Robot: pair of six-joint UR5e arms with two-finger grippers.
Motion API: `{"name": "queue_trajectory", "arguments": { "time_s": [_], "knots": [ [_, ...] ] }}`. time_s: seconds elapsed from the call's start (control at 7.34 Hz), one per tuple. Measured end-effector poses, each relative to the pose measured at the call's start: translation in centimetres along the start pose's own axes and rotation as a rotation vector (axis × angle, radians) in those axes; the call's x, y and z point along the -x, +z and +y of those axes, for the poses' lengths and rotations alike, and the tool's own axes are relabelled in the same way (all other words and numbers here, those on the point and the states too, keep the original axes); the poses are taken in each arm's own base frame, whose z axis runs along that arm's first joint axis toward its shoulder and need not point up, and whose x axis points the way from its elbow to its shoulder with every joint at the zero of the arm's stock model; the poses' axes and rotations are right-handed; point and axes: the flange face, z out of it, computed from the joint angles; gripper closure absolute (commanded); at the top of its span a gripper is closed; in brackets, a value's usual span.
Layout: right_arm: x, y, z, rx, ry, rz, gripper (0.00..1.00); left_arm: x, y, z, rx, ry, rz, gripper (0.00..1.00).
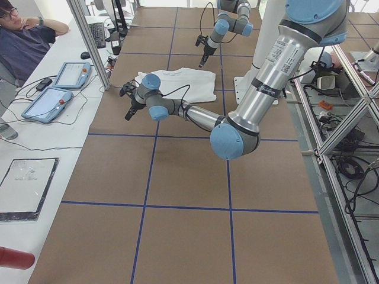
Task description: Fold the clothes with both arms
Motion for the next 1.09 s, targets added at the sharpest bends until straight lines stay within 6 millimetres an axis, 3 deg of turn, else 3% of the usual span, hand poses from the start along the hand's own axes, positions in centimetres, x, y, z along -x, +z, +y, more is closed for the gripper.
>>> {"name": "queue_trajectory", "arguments": {
  "time_s": [0.27,0.55,0.68,1.09],
  "knots": [
    [3.1,1.0,-7.1,-0.012,0.0,0.018,0.0,-0.2,-0.3,0.1,-0.003,0.002,0.005,0.0],
    [8.5,4.8,-14.9,-0.026,0.026,0.098,0.0,-0.2,-0.4,0.2,-0.005,0.004,0.009,0.0],
    [10.5,6.4,-17.8,-0.034,0.031,0.143,0.0,-0.2,-0.4,0.4,-0.005,0.005,0.01,0.0],
    [14.6,11.7,-22.1,-0.053,0.033,0.187,0.0,-0.4,-0.3,0.7,0.011,0.005,0.028,0.0]
  ]
}}
